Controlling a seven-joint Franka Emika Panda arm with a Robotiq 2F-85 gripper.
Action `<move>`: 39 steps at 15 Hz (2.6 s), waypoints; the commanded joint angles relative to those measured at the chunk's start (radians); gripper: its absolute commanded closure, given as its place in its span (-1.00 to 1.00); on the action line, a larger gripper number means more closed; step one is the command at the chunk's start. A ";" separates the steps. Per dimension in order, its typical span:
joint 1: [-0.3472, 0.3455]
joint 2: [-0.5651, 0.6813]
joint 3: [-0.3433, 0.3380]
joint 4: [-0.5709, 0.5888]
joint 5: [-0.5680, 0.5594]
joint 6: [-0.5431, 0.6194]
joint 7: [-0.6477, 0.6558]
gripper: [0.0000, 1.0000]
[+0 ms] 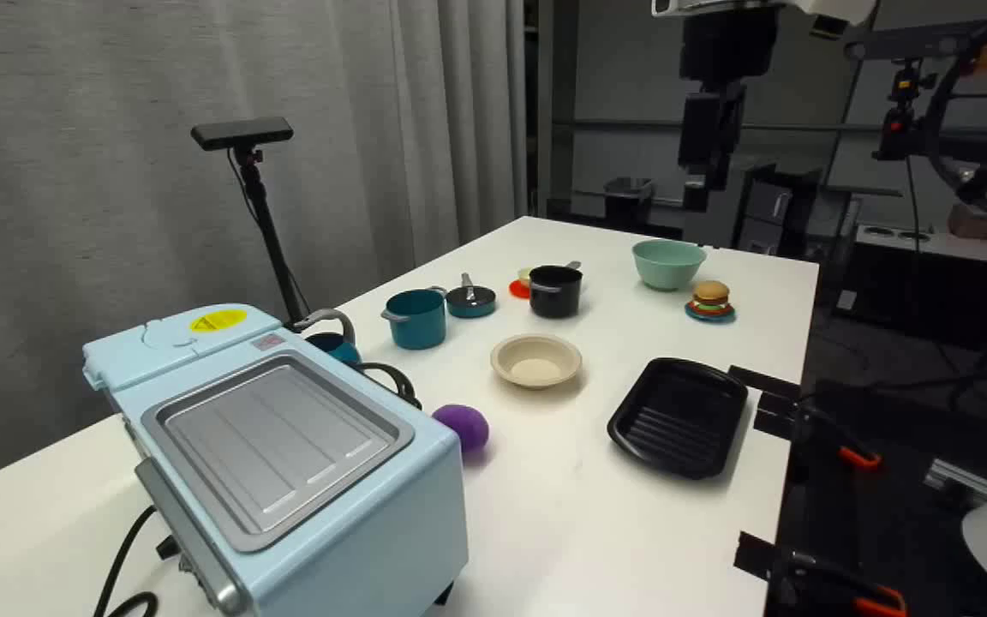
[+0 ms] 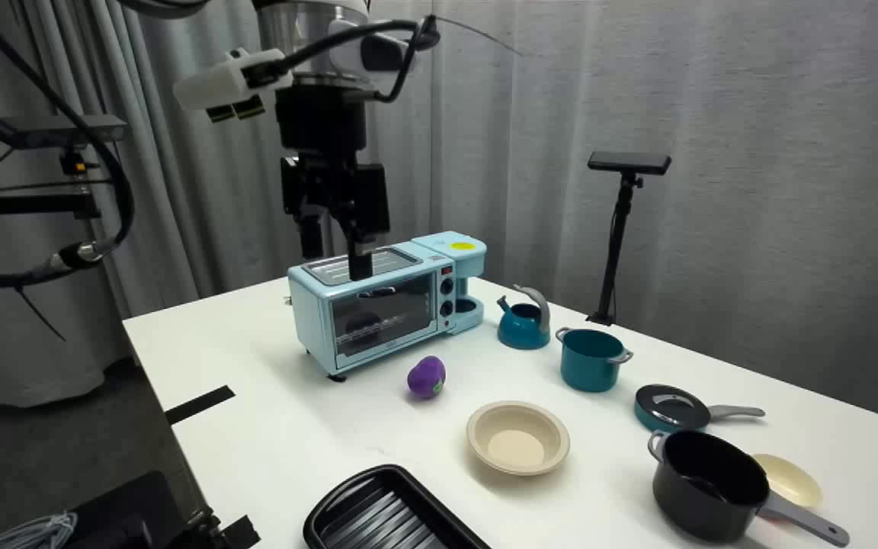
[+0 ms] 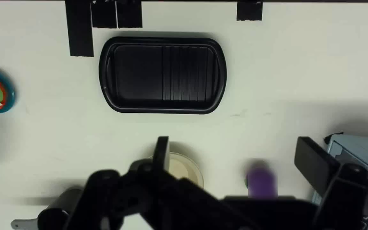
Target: Put the purple plushy on the cream plate
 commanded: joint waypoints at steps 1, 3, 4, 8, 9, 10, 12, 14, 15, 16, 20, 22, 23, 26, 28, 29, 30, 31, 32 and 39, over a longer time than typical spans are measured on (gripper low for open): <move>-0.013 0.001 0.012 0.002 0.007 -0.002 -0.006 -1.00; -0.013 0.001 0.012 0.002 0.007 -0.002 -0.006 -1.00; -0.013 0.001 0.012 0.002 0.007 -0.002 -0.006 -1.00; -0.013 0.001 0.012 0.002 0.007 -0.002 -0.006 -1.00; -0.013 0.001 0.012 0.002 0.007 -0.002 -0.006 -1.00; -0.013 0.001 0.012 0.002 0.007 -0.002 -0.006 -1.00; -0.013 0.001 0.012 0.002 0.007 -0.002 -0.006 -1.00; -0.013 0.001 0.012 0.002 0.007 -0.002 -0.006 -1.00; -0.013 0.001 0.012 0.002 0.007 -0.002 -0.006 -1.00; -0.013 0.001 0.012 0.002 0.007 -0.002 -0.006 -1.00; -0.013 0.001 0.012 0.002 0.007 -0.002 -0.006 -1.00; -0.014 0.034 0.014 0.021 0.012 0.011 0.009 -1.00; -0.015 0.050 0.016 0.027 0.012 0.029 0.016 -1.00; -0.013 0.152 0.029 0.067 0.012 0.126 0.048 -1.00; -0.006 0.240 0.038 0.110 0.020 0.176 0.061 -1.00; -0.002 0.287 0.044 0.135 0.020 0.195 0.063 -1.00; 0.001 0.332 0.049 0.162 0.019 0.215 0.060 -1.00; 0.009 0.380 0.061 0.183 0.021 0.238 0.068 -1.00; 0.019 0.426 0.077 0.204 0.021 0.262 0.078 -1.00; 0.073 0.721 0.137 0.363 -0.029 0.433 0.149 -1.00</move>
